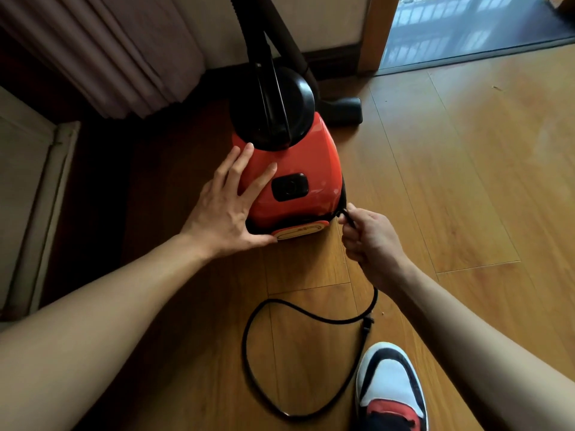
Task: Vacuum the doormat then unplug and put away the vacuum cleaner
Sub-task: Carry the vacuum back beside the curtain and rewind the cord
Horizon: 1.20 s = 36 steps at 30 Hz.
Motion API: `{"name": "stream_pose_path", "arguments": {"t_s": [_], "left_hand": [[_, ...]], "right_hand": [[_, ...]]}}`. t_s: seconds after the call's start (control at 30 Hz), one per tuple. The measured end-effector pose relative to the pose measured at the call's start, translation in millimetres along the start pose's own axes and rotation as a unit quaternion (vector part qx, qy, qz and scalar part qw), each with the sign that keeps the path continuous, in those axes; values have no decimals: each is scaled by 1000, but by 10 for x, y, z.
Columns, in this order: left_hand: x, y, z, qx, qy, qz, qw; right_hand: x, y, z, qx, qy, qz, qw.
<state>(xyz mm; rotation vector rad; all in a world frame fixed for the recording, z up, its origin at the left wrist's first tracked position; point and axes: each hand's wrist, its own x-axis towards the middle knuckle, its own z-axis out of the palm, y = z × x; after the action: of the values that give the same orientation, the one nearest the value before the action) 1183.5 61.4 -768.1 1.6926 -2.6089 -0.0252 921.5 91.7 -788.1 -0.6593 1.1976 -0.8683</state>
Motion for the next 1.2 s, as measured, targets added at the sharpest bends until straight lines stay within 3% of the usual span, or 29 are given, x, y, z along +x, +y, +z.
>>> {"name": "stream_pose_path", "arguments": {"t_s": [0.3,0.37,0.47,0.57,0.63,0.73,1.0,1.2], "left_hand": [[54,-115,-228,-21,-56,7,998],[86,-147,-323,-19,-82,12,996],[90,-167,-394,-32,-103,5,994],[78,-127,-344,-49,-83,-3,995],[68,-100,-288,-54,-75,-13,996],[63,-86,-269,-57,-74,-19,995],[72,-95,-311,-33,-85,-17,996],[76,-82,-317,-36,-81,-21,996]], "right_hand": [[-381,-177,896,-83,-74,4,994],[-407,-129,1165,-3,-61,86,994],[-368,-63,1297,142,3,219,965],[-293,-54,1080,255,115,231,932],[-269,-74,916,353,174,231,890],[-215,-96,771,419,192,224,859],[-245,-94,794,263,183,105,941],[-283,-34,889,200,157,69,965]]}}
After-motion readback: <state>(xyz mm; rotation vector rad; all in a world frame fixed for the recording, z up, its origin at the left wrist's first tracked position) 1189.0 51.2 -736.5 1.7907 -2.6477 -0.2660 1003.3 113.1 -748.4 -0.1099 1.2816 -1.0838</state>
